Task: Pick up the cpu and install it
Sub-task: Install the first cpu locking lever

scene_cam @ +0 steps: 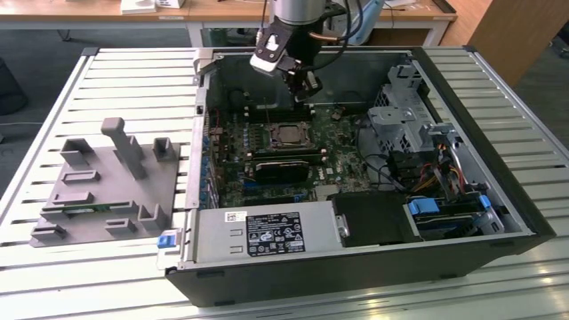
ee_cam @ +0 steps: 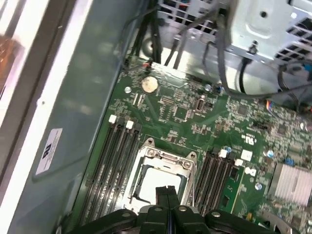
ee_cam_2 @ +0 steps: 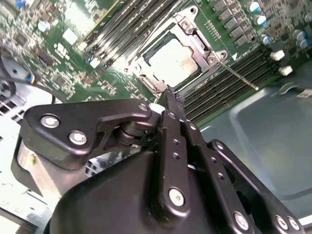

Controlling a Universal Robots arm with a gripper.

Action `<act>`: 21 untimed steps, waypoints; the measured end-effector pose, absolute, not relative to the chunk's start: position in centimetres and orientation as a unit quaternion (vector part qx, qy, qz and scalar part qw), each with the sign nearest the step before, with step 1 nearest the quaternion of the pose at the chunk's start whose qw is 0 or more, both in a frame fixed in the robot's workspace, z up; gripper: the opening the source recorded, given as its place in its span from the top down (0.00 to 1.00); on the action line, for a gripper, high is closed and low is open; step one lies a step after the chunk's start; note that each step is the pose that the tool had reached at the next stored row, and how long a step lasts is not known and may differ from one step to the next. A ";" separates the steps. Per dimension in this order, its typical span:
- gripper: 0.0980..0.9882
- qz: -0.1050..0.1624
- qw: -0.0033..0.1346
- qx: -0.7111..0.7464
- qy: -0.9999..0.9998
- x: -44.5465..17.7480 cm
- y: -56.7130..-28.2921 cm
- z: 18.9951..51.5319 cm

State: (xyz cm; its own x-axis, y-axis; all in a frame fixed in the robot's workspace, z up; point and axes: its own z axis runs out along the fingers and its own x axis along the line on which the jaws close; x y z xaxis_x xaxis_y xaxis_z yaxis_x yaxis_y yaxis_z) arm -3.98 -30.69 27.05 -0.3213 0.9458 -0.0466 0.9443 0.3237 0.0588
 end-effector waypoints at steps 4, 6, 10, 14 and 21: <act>0.99 0.012 0.036 0.551 0.834 -4.0 -30.7 27.0; 0.99 0.012 0.036 0.538 0.842 -4.0 -30.7 27.0; 0.99 0.013 0.035 0.524 0.851 -4.0 -30.7 27.0; 0.99 0.013 0.035 0.520 0.853 -4.0 -30.8 27.0; 0.99 0.013 0.035 0.520 0.853 -4.0 -31.1 27.0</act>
State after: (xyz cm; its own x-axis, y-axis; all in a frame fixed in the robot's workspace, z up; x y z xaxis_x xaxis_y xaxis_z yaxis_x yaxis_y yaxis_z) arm -3.99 -31.12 27.02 -0.4562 0.8887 -0.0466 0.8868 0.4583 0.0587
